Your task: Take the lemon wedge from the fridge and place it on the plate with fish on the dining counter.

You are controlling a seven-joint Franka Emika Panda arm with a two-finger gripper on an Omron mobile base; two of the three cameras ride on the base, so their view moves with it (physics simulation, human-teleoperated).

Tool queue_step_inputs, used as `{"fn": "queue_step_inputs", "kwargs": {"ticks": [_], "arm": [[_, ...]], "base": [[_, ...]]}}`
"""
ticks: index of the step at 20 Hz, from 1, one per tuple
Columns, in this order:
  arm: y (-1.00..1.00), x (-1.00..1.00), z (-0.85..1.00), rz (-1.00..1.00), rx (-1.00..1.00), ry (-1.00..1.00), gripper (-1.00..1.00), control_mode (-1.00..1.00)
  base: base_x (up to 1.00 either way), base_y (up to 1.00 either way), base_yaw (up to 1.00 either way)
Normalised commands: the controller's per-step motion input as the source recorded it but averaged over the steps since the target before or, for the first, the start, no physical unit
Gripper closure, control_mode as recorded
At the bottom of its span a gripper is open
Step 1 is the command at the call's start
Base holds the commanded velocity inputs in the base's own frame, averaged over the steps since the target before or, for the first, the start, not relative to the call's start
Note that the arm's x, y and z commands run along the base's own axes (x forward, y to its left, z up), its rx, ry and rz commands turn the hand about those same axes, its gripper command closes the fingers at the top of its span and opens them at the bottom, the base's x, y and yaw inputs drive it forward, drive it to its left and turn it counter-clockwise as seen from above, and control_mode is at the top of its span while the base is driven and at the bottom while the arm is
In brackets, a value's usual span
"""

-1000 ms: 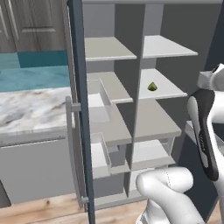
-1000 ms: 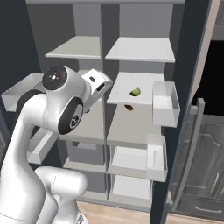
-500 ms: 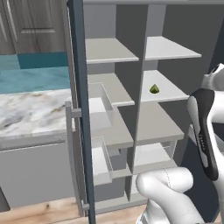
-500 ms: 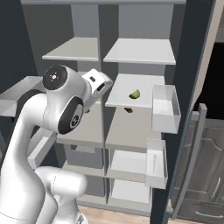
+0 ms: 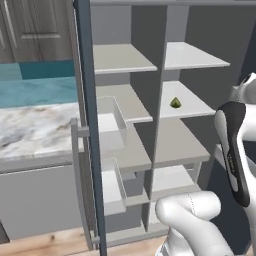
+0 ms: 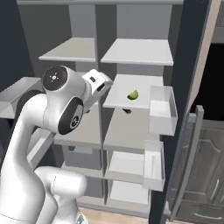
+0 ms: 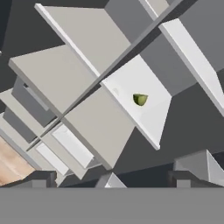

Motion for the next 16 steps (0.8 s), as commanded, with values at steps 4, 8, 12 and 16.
{"fn": "queue_step_inputs", "kwargs": {"ticks": [4, 8, 12, 16], "arm": [[0.0, 0.0, 0.0, 0.0, 0.0, 0.0, -1.0, 1.0], [0.0, 0.0, 0.0, 0.0, 0.0, 0.0, -1.0, 1.0], [0.0, 0.0, 0.0, 0.0, 0.0, 0.0, -1.0, 1.0], [0.0, 0.0, 0.0, 0.0, 0.0, 0.0, -1.0, 1.0]], "base": [[0.45, 0.0, 0.0], [0.45, -0.09, 0.0], [0.23, -0.27, 0.0], [0.18, -0.36, 0.0]]}}
